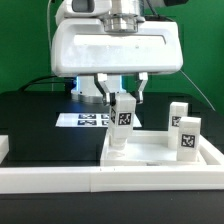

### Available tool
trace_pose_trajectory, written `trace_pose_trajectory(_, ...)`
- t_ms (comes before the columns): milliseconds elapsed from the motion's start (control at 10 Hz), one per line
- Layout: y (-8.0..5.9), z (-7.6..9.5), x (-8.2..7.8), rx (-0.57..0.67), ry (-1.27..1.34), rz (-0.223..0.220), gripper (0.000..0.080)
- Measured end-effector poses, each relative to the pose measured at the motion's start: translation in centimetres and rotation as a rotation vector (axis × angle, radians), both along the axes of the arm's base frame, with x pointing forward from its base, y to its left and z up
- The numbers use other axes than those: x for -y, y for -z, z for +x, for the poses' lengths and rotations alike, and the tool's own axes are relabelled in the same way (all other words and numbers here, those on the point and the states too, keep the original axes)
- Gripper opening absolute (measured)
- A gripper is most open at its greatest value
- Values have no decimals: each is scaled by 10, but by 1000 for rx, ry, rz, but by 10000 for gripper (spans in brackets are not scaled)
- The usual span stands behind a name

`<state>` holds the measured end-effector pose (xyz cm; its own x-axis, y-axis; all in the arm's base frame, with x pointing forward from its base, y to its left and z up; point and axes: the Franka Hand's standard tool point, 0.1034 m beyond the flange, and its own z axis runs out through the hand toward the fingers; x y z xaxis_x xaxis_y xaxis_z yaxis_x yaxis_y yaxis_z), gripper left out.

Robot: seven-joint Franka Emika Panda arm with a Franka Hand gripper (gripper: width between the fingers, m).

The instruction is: Assemble square table

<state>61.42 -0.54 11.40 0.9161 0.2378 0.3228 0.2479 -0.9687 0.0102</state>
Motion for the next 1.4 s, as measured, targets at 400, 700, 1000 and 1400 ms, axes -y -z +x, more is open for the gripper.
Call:
trace_pose_trajectory(400,5,-2,3,-8,3,-2,290)
trace_pose_trajectory(700,11,-3,4,-17,3,-3,290)
trace_pose_trajectory(1000,14,-1,4,-16,3,-5,290)
trace_pose_trajectory(1400,25,-7,10,11,13,-35,290)
